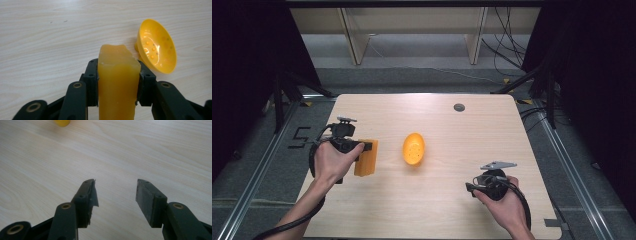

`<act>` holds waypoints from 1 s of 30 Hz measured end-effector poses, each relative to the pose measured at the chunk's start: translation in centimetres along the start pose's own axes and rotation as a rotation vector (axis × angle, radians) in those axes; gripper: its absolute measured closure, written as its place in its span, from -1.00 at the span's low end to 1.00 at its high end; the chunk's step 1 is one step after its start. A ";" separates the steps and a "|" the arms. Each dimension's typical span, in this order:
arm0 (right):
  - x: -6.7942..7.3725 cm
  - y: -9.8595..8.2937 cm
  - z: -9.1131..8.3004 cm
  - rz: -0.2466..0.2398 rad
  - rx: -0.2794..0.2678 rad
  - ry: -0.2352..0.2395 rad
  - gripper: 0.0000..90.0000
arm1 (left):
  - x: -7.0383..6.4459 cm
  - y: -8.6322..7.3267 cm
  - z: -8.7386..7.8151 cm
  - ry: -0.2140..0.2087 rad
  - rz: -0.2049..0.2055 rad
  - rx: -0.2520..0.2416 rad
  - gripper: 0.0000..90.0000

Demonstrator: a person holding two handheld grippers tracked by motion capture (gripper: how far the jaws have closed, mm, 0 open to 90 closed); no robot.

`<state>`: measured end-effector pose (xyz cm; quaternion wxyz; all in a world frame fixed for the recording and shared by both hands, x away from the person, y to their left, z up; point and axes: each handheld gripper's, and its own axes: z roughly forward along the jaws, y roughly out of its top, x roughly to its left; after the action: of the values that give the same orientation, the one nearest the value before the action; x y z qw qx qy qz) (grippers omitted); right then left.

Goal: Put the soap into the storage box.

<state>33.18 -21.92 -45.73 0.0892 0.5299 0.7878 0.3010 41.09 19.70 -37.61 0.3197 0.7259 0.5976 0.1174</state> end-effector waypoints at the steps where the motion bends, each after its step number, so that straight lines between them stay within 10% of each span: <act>1: -0.1 -0.1 0.2 -0.005 -0.024 0.007 0.11 | -0.1 0.1 0.0 -0.001 -0.002 -0.011 0.35; 30: -0.1 -0.1 0.4 -0.019 0.022 0.008 0.11 | -4.9 3.6 1.1 -0.075 -0.028 -0.044 0.35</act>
<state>33.34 -21.92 -46.15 0.0832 0.5220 0.7965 0.2934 43.32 14.43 -35.20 0.3592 0.7141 0.5928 0.0987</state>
